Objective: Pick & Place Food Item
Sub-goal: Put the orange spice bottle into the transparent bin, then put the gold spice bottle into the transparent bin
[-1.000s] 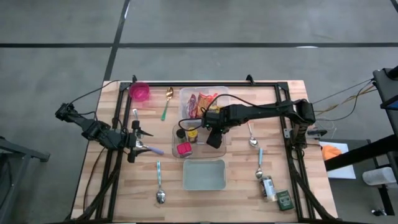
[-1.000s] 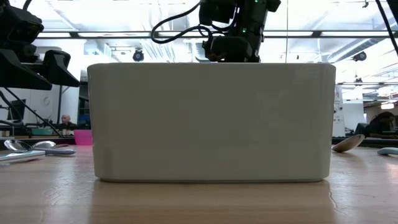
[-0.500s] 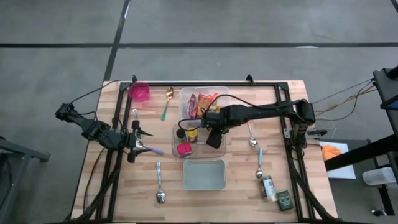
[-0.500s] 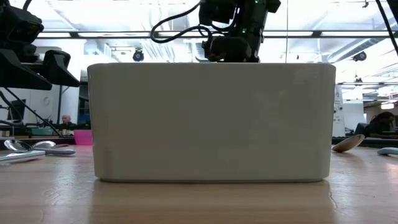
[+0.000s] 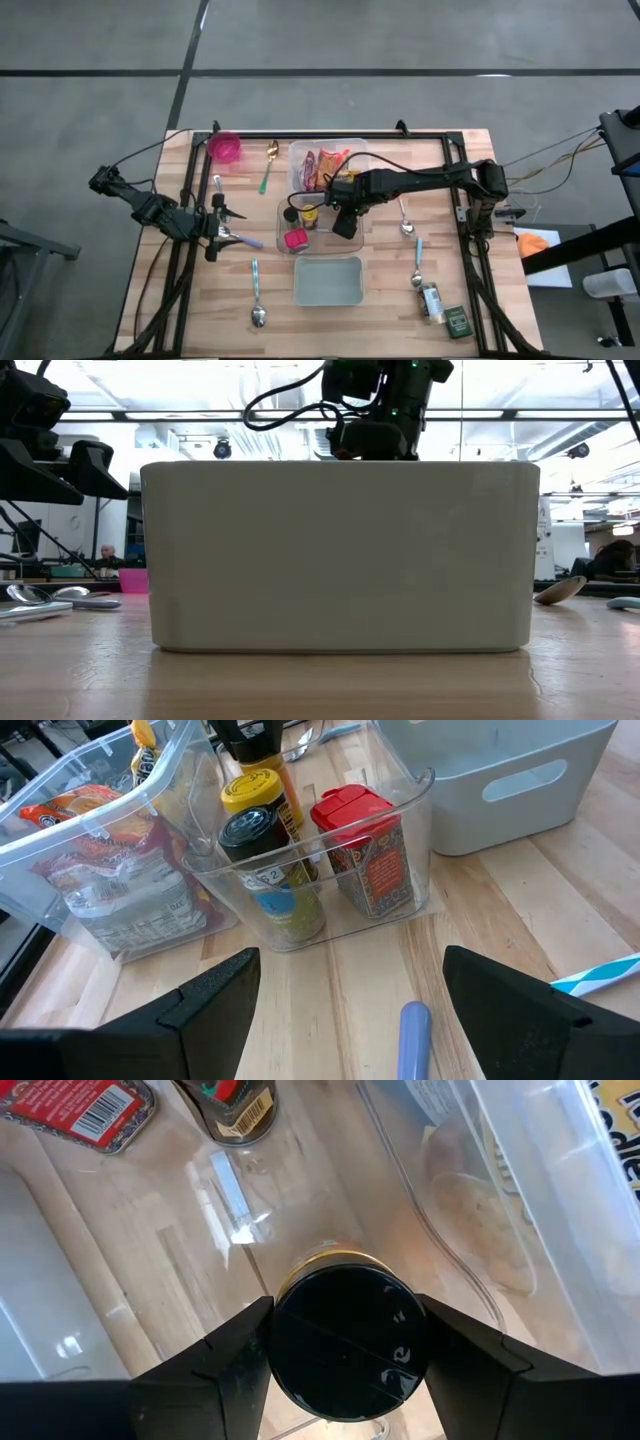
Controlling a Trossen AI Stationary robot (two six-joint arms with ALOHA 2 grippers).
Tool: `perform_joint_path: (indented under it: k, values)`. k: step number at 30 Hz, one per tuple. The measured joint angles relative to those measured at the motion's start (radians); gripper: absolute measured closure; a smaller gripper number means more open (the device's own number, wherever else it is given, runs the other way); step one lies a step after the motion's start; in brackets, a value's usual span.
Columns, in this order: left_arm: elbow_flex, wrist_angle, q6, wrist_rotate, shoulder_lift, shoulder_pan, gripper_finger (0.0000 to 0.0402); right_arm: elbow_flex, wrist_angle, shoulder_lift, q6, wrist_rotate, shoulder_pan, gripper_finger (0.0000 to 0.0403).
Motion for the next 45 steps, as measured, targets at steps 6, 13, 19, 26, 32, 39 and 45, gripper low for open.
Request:
perform_joint_path:
  k: [6, 13, 19, 26, 32, 39, 45]
  values:
    - [0.000, 0.000, 0.000, 0.000, 0.000, 0.000, 0.0085, -0.002, 0.016, 0.000, 0.000, 0.000, 0.004, 0.0188]
    - [0.000, 0.000, 0.000, 0.000, 0.000, 0.000, 0.0085, -0.003, 0.021, 0.000, 0.056, 0.004, 0.005, 0.0161]
    - [0.000, 0.000, 0.000, 0.000, 0.000, -0.001, 0.0085, -0.005, 0.019, 0.002, 0.028, 0.004, 0.012, 0.0096]
    - [0.000, 0.000, 0.000, 0.000, 0.000, -0.001, 0.0085, -0.005, 0.019, 0.002, 0.026, 0.007, 0.012, 0.0074]
    - [0.000, 0.000, 0.000, 0.000, 0.000, -0.001, 0.0085, -0.005, 0.018, -0.001, 0.026, 0.008, 0.014, 0.0074]
    - [0.000, 0.000, 0.000, 0.000, 0.000, 0.000, 0.0085, 0.031, -0.023, -0.069, 0.026, 0.039, 0.028, 0.0074]
    - [0.000, 0.000, 0.000, 0.000, 0.000, 0.000, 0.0085, 0.039, -0.039, -0.172, 0.023, 0.052, 0.055, 0.0074]
